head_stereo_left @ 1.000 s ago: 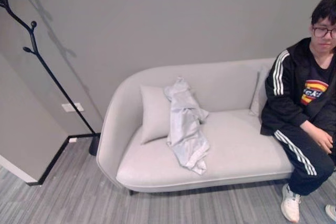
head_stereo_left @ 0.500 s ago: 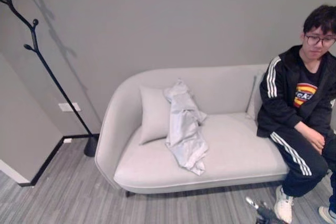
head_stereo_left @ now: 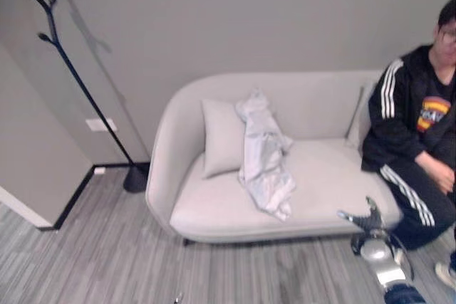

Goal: Hang the clothes on the sofa on the clothes rack.

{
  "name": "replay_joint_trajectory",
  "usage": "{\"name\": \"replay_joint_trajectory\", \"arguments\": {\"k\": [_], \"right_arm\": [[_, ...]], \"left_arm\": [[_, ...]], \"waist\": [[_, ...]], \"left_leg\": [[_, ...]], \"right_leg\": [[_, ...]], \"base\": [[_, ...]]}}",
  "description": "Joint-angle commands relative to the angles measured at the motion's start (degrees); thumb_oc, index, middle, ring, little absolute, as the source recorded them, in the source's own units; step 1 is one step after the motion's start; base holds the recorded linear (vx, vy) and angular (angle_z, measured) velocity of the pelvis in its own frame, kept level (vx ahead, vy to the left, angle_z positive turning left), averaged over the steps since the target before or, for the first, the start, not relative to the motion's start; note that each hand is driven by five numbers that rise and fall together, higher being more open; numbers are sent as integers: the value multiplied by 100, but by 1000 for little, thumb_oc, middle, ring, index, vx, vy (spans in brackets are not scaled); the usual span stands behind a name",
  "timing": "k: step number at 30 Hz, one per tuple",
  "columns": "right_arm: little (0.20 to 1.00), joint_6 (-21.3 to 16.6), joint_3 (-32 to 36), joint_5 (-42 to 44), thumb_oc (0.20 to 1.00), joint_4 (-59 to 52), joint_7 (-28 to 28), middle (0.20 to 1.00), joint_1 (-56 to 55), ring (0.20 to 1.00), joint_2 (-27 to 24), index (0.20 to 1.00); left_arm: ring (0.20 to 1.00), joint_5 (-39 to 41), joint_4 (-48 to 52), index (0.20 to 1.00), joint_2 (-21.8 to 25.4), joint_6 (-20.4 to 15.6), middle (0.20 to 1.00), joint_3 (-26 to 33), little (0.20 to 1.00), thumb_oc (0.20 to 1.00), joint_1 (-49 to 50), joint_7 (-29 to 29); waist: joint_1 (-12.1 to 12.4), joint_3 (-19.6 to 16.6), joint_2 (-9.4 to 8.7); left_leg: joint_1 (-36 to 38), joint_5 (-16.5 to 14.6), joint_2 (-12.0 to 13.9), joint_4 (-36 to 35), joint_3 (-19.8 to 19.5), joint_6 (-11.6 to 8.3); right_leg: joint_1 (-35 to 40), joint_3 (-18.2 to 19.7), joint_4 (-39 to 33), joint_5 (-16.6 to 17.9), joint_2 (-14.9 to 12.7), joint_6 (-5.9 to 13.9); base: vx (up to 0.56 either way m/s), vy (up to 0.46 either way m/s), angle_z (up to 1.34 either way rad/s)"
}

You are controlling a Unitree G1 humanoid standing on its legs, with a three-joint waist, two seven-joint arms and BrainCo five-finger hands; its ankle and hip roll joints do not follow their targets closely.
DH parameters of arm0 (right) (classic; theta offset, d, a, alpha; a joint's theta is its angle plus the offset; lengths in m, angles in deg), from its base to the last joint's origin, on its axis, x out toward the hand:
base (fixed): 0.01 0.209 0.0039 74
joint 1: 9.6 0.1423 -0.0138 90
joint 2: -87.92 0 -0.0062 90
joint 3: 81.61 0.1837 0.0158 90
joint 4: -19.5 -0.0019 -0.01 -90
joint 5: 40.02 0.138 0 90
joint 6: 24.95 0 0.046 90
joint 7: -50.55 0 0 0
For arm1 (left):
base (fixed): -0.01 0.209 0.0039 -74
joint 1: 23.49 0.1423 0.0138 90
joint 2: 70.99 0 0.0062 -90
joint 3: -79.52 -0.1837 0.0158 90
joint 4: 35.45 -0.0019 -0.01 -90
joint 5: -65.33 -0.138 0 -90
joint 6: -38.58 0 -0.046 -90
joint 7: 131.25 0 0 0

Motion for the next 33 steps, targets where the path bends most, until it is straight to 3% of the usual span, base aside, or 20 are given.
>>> {"name": "replay_joint_trajectory", "arguments": {"k": [1,3,5,8,11,13,16,18,19,20,21,23,27,29,31,32,33], "right_arm": [[1000,-91,-87,-223,1000,-437,-112,1000,683,1000,-275,1000],[1000,-77,-159,-267,1000,-367,-112,1000,778,1000,-273,1000],[1000,-47,-359,-238,1000,-189,-112,1000,1055,1000,-202,1000],[1000,-23,-458,-162,1000,-113,-94,1000,1167,1000,-191,1000],[1000,-3,-515,-173,1000,-93,-61,1000,1180,1000,-215,1000],[1000,-4,-499,-163,1000,-78,-29,1000,1125,1000,-274,1000],[1000,-27,-449,-121,1000,-13,-41,1000,1077,1000,-337,1000],[1000,-109,-409,-169,1000,126,-83,1000,1003,1000,-474,1000],[1000,-114,-411,-168,1000,131,-84,1000,1004,1000,-479,1000],[1000,-230,-310,-64,1000,304,-152,1000,1006,1000,-558,1000],[1000,-238,-312,-60,1000,314,-154,1000,1009,1000,-563,1000],[1000,-393,-212,212,1000,471,-282,1000,1056,1000,-614,1000],[1000,-580,-92,446,1000,952,-616,1000,1172,1000,-786,1000],[1000,-700,82,941,1000,1335,-742,1000,1374,1000,-906,1000],[1000,-775,147,1133,1000,1390,-825,1000,1522,1000,-1071,1000],[1000,-781,150,1138,1000,1400,-823,1000,1531,1000,-1081,1000],[1000,-807,215,1304,1000,1352,-906,1000,1739,1000,-1190,1000]], "left_arm": [[1000,-302,115,1000,93,-90,1000,17,1000,1000,-85,10],[1000,-320,87,1000,98,-92,1000,19,1000,1000,-104,10],[1000,-265,91,1000,55,-144,1000,-8,1000,1000,-198,56],[1000,-253,65,1000,-17,-115,1000,-94,1000,1000,-254,40],[1000,-251,74,1000,-70,-96,1000,-128,1000,1000,-251,11],[1000,-268,89,1000,-57,-95,1000,-118,1000,1000,-215,-22],[1000,-278,42,1000,-42,-87,1000,-81,1000,1000,-172,-28],[1000,-291,34,1000,-23,-104,1000,-63,1000,1000,-79,-46],[1000,-291,35,1000,-28,-105,1000,-64,1000,1000,-76,-45],[1000,-345,41,1000,13,-155,1000,-142,1000,1000,-60,-42],[1000,-344,40,1000,10,-156,1000,-145,1000,1000,-60,-43],[1000,-296,45,1000,66,-185,1000,-252,1000,1000,-197,-9],[1000,-404,356,1000,96,-295,1000,-631,1000,1000,-422,36],[1000,-577,556,1000,88,-332,1000,-982,1000,1000,-631,61],[1000,-616,738,1000,108,-339,1000,-1183,1000,1000,-784,71],[1000,-618,740,1000,100,-336,1000,-1187,1000,1000,-794,76],[1000,-696,1065,1000,110,-350,1000,-1424,1000,1000,-844,19]], "waist": [[8,40,31],[3,60,36],[-51,178,-73],[-109,245,-153],[-133,270,-168],[-170,214,-222],[-216,124,-219],[-265,-10,-67],[-282,-30,-48],[-268,-46,83],[-294,-65,101],[-305,-31,191],[-343,166,323],[-416,308,472],[-487,429,586],[-487,424,601],[-525,521,771]], "left_leg": [[470,-986,-154,2,-335,259],[519,-1027,-145,4,-364,229],[668,-1222,-127,102,-449,97],[771,-1380,-93,203,-514,1],[866,-1458,-28,204,-588,-60],[1080,-1548,51,34,-818,-158],[1210,-1547,180,-113,-1065,-242],[1248,-1411,627,-299,-1263,-414],[1235,-1410,652,-310,-1278,-424],[1124,-1130,983,-388,-1326,-630],[1108,-1121,1011,-405,-1351,-642],[765,-747,1306,-420,-1357,-795],[205,-313,1730,-382,-475,-930],[4,-7,1943,-320,529,-1031],[-234,328,2055,-301,1239,-1122],[-245,348,2065,-316,1232,-1132],[-468,628,2122,-309,1554,-1215]], "right_leg": [[19,48,-188,-233,18,210],[36,10,-556,-179,65,235],[-124,99,-1818,-40,283,330],[-242,340,-2360,85,463,417],[-319,486,-2538,157,571,448],[-398,770,-2576,174,685,455],[-415,877,-2404,250,754,404],[-644,726,-1970,-41,949,265],[-661,703,-1943,-66,960,257],[-754,402,-1679,-334,1014,154],[-764,365,-1662,-355,1021,145],[-913,33,-1406,-546,968,63],[-1103,-509,-1072,-828,700,-29],[-1072,-830,-1031,-920,489,66],[-1122,-1032,-1032,-901,331,78],[-1128,-1045,-1035,-904,341,72],[-1322,-1092,-863,-912,259,38]], "base": [[146,18,1],[108,-53,1],[250,-137,1],[232,-100,4],[292,-116,29],[307,-122,4],[333,-178,17],[337,-241,37],[269,-231,43],[172,-163,62],[200,-222,82],[61,-173,94],[44,-179,111],[-44,-70,162],[-117,-75,153],[-124,-57,142],[-51,11,126]]}}
